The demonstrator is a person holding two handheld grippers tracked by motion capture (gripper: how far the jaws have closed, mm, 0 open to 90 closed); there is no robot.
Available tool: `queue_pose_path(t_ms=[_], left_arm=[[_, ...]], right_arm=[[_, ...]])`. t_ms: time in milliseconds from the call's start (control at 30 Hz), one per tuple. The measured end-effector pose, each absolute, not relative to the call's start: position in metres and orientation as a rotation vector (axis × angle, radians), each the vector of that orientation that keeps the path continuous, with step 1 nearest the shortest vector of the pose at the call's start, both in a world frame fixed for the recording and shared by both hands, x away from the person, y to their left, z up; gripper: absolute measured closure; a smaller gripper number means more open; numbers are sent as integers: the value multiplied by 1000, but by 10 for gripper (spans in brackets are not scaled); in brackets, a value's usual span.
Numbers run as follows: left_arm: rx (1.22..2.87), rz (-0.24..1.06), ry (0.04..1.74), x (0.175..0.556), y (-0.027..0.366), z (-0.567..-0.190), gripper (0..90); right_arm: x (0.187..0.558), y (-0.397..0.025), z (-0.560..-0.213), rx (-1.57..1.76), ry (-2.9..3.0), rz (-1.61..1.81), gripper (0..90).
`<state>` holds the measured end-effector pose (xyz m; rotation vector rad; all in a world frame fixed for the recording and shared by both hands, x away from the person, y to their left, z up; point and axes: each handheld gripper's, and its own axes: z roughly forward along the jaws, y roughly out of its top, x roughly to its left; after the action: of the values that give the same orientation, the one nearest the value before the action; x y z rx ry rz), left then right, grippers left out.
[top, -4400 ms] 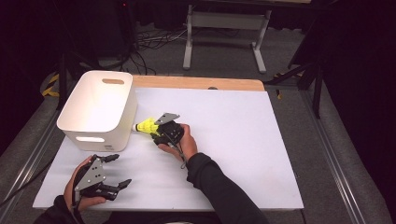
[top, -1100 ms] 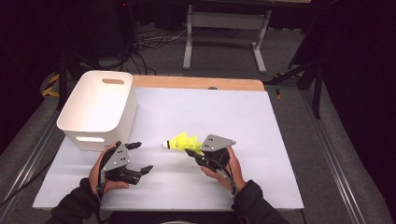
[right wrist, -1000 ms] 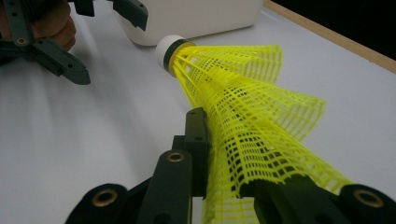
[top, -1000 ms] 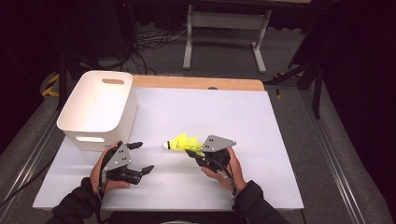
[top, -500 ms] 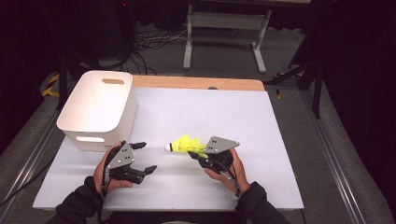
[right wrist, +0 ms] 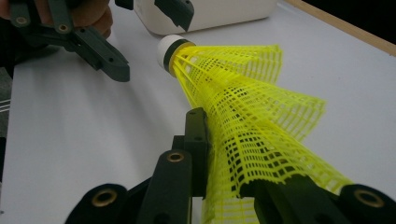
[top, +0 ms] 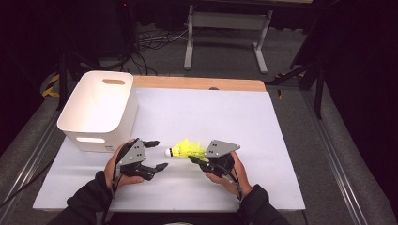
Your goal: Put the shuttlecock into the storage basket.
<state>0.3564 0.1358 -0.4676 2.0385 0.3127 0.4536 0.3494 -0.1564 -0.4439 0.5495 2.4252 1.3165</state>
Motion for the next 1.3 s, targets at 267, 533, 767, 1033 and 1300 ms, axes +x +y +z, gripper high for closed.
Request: queue_pose_path(t_ms=[267,533,767,1033,1300], left_arm=[[2105,369,294,369,117,-463,356],[2209,347,283,376,103,-469,424],[2247,369,274,378,97,-471,481],[2222,366,290,381,91,-471,522],[2111,371,371,385,95,-470,526]], right_arm=[[346,-156,-439,505,2443,1275,803],[346,-147,-430,385,2501,1100,798],[345,-131,-428,293,2531,987,793],[347,-105,-408,152,2581,804,762],[355,-87,-382,103,2650,798,695]])
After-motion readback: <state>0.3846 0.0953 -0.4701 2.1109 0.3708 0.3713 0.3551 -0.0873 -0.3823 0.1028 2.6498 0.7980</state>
